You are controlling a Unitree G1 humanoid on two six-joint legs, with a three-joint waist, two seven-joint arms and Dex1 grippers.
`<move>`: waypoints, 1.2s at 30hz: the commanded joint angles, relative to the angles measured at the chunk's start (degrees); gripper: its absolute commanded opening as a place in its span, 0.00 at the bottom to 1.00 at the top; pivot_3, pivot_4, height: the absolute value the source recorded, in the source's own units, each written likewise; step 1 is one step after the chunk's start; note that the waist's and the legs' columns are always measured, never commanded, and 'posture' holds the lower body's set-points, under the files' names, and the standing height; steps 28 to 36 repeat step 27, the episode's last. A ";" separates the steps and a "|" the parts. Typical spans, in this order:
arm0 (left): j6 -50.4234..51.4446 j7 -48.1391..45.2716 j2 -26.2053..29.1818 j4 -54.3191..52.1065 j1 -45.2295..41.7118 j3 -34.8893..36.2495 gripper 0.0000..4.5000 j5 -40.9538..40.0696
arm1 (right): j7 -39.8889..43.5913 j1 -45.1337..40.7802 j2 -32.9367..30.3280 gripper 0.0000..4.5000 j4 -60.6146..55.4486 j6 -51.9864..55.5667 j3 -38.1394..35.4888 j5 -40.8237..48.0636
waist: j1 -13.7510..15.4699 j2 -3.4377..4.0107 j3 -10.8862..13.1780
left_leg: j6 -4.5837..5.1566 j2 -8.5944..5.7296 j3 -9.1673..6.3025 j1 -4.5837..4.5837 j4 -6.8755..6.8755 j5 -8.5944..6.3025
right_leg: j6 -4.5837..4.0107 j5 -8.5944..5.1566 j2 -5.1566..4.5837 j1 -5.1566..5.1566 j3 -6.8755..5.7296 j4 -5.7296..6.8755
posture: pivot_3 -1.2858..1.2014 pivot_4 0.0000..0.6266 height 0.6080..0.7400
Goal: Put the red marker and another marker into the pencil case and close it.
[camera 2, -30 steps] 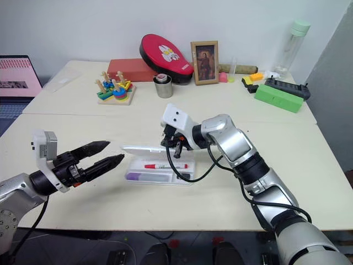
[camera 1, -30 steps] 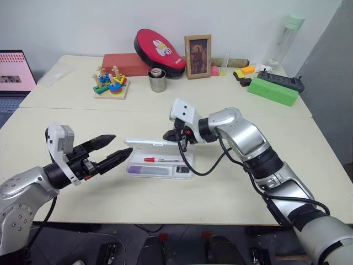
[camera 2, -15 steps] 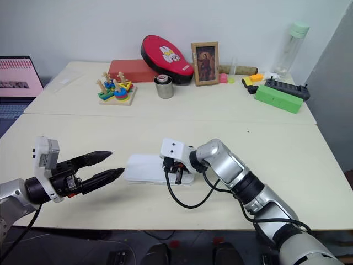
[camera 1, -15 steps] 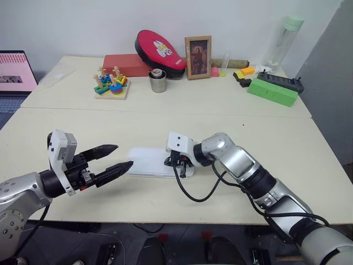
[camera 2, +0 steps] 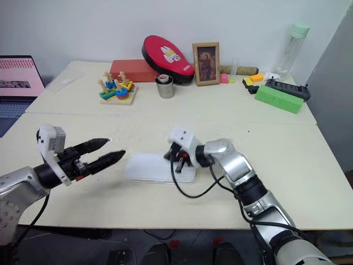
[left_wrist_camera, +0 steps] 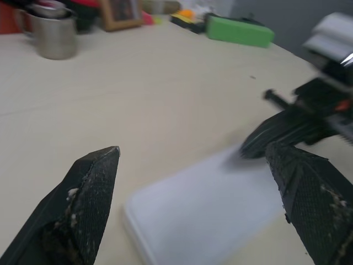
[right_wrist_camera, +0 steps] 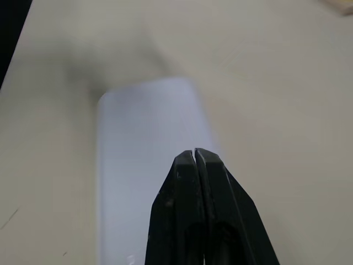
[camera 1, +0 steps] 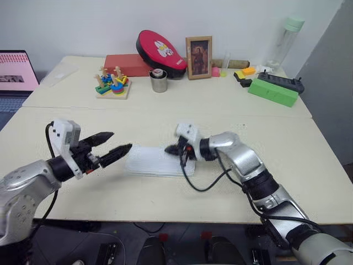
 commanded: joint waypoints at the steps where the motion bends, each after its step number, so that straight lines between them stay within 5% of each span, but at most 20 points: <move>1: -5.84 3.24 -0.47 7.48 -5.55 -0.72 1.00 6.64 | -3.45 0.00 -2.49 0.08 -3.04 -0.27 -8.66 3.39 | 0.01 -0.02 -0.01 | 0.00 0.00 0.00 0.00 -0.01 0.00 | 0.00 0.00 0.00 0.04 0.00 -0.02 | 0.52 0.24 1.00; 18: -17.95 -4.09 2.98 33.53 -16.29 -6.62 1.00 20.54 | -6.74 7.05 -14.11 0.99 -8.28 2.68 -15.58 5.26 | -0.26 -0.12 -0.07 | 0.02 -0.01 0.07 -0.01 -0.09 -0.01 | -0.05 -0.03 -0.01 0.03 0.04 -0.06 | 0.52 0.24 1.00; 36: -17.48 -4.03 1.86 33.96 -17.28 -6.99 1.00 21.69 | -7.53 7.46 -15.21 0.99 -8.66 3.34 -15.84 6.41 | -0.18 -0.12 -0.07 | 0.01 -0.01 0.06 -0.01 -0.08 -0.01 | -0.04 -0.03 -0.02 0.07 0.03 -0.06 | 0.52 0.24 1.00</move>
